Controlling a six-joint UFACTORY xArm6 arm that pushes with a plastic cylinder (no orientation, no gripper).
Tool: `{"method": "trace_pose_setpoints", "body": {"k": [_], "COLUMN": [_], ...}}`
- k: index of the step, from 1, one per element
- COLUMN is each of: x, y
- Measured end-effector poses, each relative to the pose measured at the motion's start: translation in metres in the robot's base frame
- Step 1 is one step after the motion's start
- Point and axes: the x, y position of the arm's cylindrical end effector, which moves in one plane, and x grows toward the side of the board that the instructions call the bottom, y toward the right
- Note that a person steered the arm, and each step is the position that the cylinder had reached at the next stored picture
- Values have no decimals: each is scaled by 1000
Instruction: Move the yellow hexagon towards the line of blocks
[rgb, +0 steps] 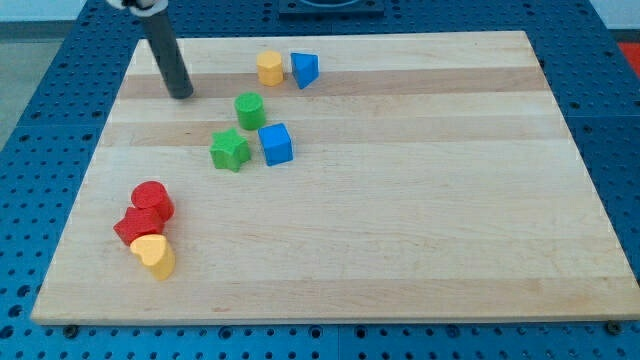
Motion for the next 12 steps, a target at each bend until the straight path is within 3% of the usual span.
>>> {"method": "trace_pose_setpoints", "body": {"k": [1, 3, 6, 9, 12], "x": [1, -10, -26, -49, -25], "y": [5, 123, 174, 178, 91]}}
